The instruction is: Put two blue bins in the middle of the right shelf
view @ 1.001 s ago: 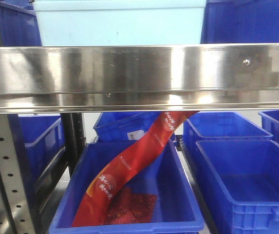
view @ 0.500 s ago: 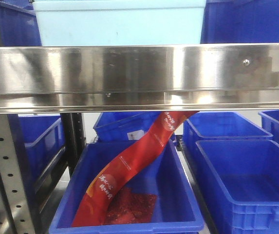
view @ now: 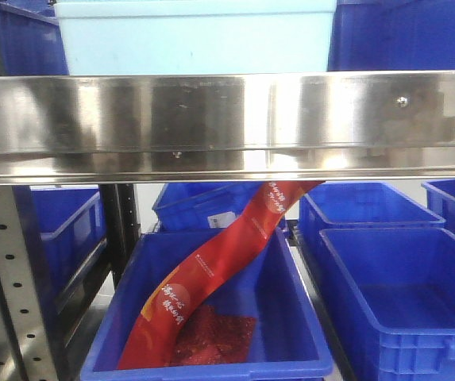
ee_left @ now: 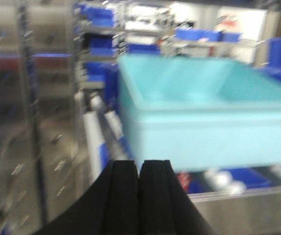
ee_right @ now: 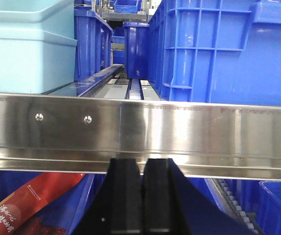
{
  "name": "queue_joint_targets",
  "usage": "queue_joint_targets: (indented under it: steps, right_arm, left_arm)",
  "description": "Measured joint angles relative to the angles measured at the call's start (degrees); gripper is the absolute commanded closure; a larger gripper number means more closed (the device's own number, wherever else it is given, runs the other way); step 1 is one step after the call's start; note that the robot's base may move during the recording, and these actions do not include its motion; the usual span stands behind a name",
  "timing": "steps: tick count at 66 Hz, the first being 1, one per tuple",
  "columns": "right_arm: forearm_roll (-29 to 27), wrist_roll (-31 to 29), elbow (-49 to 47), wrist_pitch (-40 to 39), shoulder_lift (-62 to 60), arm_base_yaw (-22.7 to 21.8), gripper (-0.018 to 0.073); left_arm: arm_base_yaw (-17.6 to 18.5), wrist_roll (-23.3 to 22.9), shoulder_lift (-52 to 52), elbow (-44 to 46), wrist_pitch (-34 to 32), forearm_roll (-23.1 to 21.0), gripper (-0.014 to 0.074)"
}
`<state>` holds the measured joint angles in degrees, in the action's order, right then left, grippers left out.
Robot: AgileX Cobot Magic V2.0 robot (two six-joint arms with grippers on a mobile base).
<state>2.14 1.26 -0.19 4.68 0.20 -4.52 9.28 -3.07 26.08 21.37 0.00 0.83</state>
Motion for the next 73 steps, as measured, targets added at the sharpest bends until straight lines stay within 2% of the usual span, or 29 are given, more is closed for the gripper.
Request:
queue_joint_targets:
  steps: [11,29,37,73]
  right_arm:
    - [0.0,0.0,0.0,0.0,0.0,0.0,0.0726]
    - [0.0,0.0,0.0,0.0,0.0,0.0,0.0726]
    - [0.0,-0.1,0.0,0.0,0.0,0.0,0.0726]
    - [0.0,-0.1,0.0,-0.3,0.0,0.0,0.0726]
  left_arm:
    - [-6.0,0.0,-7.8,-10.0,0.0,0.1,0.0707]
    - [-10.4,0.0,-22.2,-20.4,0.0,0.1,0.0707]
    - [-10.9,0.0,-25.6,-21.2,1.1,0.1,0.0707]
    - [-10.9,0.0,-25.8,-21.4,1.9,0.1,0.0707]
